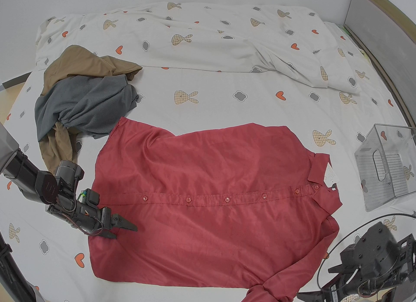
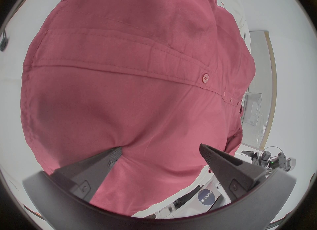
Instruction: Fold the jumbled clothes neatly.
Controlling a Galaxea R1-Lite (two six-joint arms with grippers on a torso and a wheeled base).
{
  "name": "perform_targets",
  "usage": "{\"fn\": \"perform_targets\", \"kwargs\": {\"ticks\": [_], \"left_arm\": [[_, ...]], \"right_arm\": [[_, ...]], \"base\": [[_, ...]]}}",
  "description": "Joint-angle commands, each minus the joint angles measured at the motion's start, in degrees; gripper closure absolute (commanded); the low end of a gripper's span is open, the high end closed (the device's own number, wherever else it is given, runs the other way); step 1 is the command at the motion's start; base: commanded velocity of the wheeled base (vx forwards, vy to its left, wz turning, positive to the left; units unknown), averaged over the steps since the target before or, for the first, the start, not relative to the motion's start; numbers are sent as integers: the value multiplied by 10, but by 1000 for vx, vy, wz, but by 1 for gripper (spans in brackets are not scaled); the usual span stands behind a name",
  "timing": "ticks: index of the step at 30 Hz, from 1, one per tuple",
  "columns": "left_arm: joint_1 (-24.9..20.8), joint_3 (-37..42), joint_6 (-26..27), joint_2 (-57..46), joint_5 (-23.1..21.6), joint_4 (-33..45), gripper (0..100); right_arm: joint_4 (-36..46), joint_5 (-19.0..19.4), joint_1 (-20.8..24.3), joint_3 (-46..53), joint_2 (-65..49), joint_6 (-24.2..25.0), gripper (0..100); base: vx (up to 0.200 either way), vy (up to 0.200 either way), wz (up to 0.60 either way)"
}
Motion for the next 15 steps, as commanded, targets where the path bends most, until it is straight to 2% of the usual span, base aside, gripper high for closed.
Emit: {"fn": "perform_targets", "kwargs": {"ticks": [1,2,3,4,5,8,11,15], "left_arm": [[-1,2,1,0,0,-1,0],[-1,2,1,0,0,-1,0],[-5,3,0,-3,0,-1,0],[-5,3,0,-3,0,-1,0],[-8,4,0,-5,0,0,0],[-9,4,0,-7,0,0,0],[-9,6,0,-8,0,-1,0],[-9,7,0,-8,0,-3,0]], "right_arm": [[21,-38,93,-61,102,-61,0],[21,-38,93,-61,102,-61,0],[22,-39,118,-96,139,-93,0],[22,-39,118,-96,139,-93,0],[24,-40,135,-114,172,-115,0],[24,-47,151,-115,198,-122,0],[24,-86,174,-112,240,-122,0],[22,-115,176,-109,279,-121,0]], "base": [[0,0,0],[0,0,0],[0,0,0],[0,0,0],[0,0,0],[0,0,0],[0,0,0],[0,0,0]]}}
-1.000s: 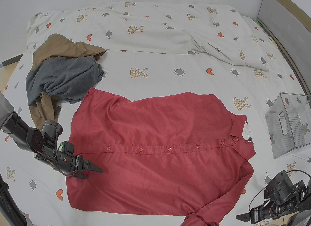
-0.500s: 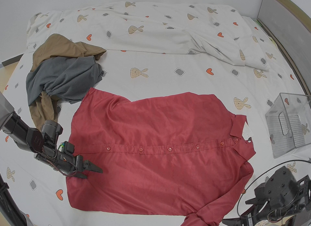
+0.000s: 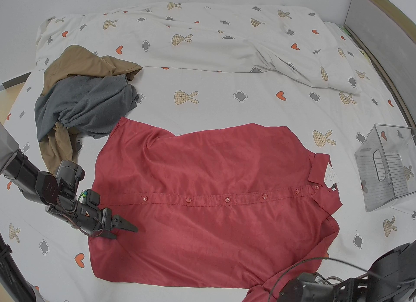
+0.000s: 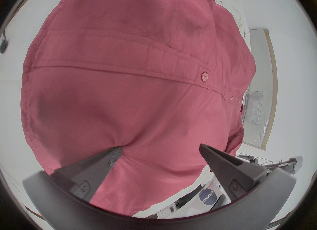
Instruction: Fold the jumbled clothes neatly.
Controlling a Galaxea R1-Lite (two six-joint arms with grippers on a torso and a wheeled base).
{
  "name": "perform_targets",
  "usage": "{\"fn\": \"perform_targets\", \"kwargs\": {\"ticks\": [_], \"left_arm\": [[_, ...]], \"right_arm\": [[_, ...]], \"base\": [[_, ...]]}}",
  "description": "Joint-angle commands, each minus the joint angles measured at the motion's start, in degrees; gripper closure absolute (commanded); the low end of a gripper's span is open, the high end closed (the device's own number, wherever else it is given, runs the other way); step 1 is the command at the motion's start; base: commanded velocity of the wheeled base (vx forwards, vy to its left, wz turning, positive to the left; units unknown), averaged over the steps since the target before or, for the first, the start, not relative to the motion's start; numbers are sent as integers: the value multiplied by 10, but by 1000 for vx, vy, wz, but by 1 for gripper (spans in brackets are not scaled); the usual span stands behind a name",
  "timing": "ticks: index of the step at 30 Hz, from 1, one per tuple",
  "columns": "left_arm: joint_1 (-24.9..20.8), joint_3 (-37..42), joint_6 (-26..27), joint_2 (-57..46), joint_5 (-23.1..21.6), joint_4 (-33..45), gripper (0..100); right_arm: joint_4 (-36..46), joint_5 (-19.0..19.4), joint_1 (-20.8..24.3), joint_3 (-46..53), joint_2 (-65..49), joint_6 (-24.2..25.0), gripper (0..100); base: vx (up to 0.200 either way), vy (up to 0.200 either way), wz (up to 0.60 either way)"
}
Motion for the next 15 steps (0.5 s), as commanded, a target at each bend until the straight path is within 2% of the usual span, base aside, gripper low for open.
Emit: {"fn": "perform_targets", "kwargs": {"ticks": [1,15], "left_arm": [[-2,2,-1,-2,-3,0,0],[-2,2,-1,-1,-3,0,0]], "right_arm": [[-1,-23,18,-4,84,-1,0],[-2,-23,8,-45,132,-2,0]], "base": [[0,0,0],[0,0,0]]}}
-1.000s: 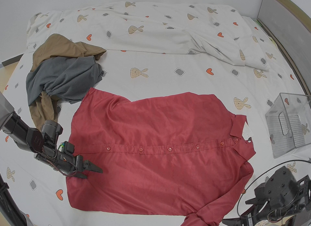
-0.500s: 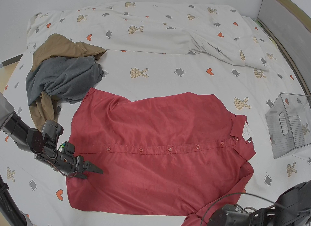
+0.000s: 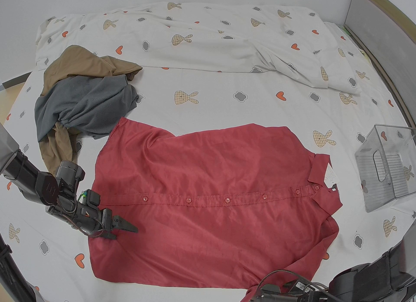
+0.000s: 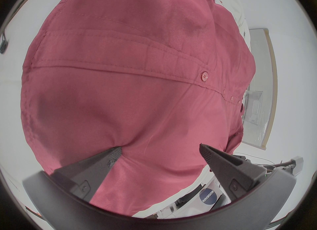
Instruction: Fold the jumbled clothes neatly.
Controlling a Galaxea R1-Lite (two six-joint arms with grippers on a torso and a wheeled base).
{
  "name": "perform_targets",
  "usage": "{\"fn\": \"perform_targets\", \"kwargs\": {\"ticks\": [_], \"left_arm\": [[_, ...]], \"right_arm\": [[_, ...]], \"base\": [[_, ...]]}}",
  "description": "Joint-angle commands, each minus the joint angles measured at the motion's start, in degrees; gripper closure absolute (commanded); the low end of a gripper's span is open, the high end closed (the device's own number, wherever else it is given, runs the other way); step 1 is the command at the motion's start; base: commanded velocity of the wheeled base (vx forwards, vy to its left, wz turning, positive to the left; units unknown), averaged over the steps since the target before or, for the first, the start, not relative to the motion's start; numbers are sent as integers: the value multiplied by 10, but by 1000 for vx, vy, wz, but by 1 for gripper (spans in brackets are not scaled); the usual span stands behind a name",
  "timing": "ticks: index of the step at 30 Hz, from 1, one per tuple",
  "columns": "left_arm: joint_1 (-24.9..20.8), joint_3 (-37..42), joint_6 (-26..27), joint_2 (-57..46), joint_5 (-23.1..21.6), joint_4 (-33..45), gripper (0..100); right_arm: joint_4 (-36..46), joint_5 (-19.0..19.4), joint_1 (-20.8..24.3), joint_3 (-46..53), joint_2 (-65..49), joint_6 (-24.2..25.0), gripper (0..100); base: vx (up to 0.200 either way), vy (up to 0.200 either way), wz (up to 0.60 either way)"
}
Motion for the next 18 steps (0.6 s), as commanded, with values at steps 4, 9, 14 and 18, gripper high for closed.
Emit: {"fn": "perform_targets", "kwargs": {"ticks": [4,9,14,18], "left_arm": [[0,0,0,2,-1,0,0],[0,0,0,7,-1,0,0],[0,-2,0,9,-1,0,0],[-1,-4,0,12,0,1,0]], "right_arm": [[1,0,-1,-2,14,0,100],[2,-26,-8,19,-11,15,100],[6,-35,3,70,-76,55,100],[6,-32,24,104,-112,86,100]], "base": [[0,0,0],[0,0,0],[0,0,0],[0,0,0]]}}
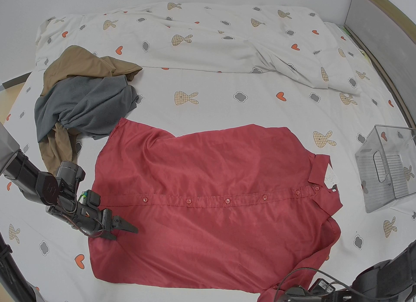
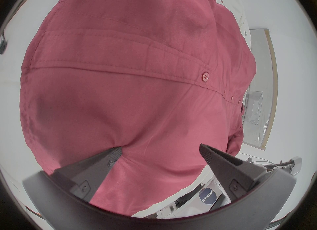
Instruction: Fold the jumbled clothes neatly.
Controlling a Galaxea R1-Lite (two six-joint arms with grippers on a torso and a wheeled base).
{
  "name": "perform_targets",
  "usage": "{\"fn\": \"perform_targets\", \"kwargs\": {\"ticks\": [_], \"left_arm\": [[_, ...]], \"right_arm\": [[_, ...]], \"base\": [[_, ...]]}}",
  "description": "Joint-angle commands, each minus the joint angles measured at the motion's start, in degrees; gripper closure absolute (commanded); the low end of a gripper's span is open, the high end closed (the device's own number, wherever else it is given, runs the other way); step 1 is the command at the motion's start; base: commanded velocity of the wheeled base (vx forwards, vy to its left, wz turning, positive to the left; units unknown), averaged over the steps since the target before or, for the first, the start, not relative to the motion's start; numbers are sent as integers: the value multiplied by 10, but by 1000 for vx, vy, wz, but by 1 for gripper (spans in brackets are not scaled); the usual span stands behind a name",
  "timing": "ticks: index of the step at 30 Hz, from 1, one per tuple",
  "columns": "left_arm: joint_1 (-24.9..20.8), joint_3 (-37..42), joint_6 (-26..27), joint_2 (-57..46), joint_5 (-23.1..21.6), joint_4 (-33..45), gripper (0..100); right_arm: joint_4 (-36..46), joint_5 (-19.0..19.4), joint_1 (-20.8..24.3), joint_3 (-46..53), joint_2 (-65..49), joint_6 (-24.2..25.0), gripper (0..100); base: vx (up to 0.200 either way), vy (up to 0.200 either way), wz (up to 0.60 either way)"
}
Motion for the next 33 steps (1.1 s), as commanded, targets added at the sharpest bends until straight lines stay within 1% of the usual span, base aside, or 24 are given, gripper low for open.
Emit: {"fn": "perform_targets", "kwargs": {"ticks": [1,3,4,5,6,7,8,10,11,12,16,17,21,22,27,30,32,33], "left_arm": [[-1,-3,0,6,1,1,0],[-1,-3,0,6,3,1,0],[-2,-4,0,6,10,1,0],[-2,-4,-1,6,12,1,0],[-2,-3,0,6,21,1,0],[-2,-3,0,6,21,1,0],[-2,-3,0,7,28,1,0],[-4,-3,0,7,28,1,0],[-4,-3,0,8,28,1,0],[-6,-3,0,10,28,1,0],[-7,-3,0,14,28,1,0],[-7,-3,0,15,28,1,0],[-8,-3,0,16,28,0,0],[-9,-2,0,16,28,0,0],[-9,-1,0,16,28,-1,0],[-9,-1,0,15,28,-1,0],[-9,-1,0,16,28,-1,0],[-9,-1,0,16,28,-1,0]], "right_arm": [[1,3,23,46,-71,30,100],[0,13,28,55,-80,35,100],[0,25,31,60,-86,35,100],[0,26,32,61,-87,35,100],[0,37,35,65,-93,35,100],[0,37,35,65,-93,35,100],[0,64,35,70,-104,36,100],[-1,84,31,76,-119,37,100],[-1,87,30,77,-122,37,100],[0,106,28,83,-139,42,100],[3,160,31,105,-170,85,100],[3,169,34,115,-170,87,100],[-3,172,46,136,-157,87,100],[-3,172,48,136,-154,87,0],[-4,167,50,137,-121,87,0],[-1,161,46,137,-127,88,0],[-2,147,39,132,-147,88,0],[-2,147,39,132,-147,88,0]], "base": [[0,0,0],[0,0,0],[0,0,0],[0,0,0],[0,0,0],[0,0,0],[0,0,0],[0,0,0],[0,0,0],[0,0,0],[0,0,0],[0,0,0],[0,0,0],[0,0,0],[0,0,0],[0,0,0],[0,0,0],[0,0,0]]}}
